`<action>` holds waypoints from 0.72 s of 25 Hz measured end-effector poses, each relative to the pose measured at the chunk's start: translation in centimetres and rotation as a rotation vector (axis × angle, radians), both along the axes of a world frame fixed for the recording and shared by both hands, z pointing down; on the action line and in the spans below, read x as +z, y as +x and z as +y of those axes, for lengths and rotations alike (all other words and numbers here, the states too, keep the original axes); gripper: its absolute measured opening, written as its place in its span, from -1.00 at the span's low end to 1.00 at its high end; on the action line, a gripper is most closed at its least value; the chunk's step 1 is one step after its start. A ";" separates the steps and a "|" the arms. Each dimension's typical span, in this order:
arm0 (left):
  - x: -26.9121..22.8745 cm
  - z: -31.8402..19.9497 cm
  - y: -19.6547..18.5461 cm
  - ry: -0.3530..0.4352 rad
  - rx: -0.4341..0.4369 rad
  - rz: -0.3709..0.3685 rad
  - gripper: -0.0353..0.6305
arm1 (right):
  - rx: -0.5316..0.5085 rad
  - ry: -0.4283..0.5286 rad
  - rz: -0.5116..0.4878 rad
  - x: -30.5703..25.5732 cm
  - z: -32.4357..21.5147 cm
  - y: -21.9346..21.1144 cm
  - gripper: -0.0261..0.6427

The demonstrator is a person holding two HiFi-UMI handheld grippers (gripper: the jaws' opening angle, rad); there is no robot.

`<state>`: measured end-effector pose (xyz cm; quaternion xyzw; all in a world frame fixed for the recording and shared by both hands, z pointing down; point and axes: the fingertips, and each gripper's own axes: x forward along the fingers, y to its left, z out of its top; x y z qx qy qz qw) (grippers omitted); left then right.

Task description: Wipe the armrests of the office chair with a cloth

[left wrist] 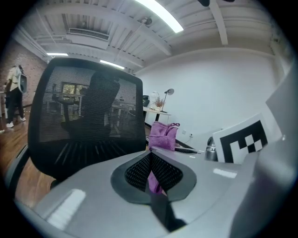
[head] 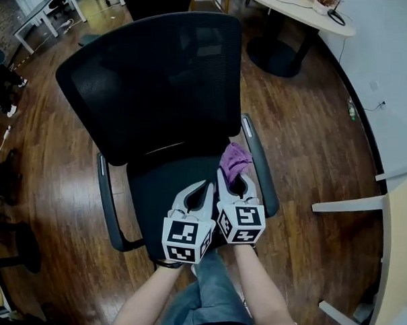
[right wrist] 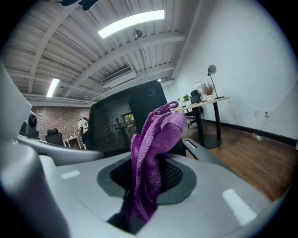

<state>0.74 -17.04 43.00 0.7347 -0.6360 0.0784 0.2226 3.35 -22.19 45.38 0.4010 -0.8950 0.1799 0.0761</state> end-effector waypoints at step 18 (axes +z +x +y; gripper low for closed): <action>4.6 -10.4 -3.5 -0.132 0.079 -0.027 -0.88 | 0.206 -0.127 0.050 6.6 -13.6 -1.4 -0.63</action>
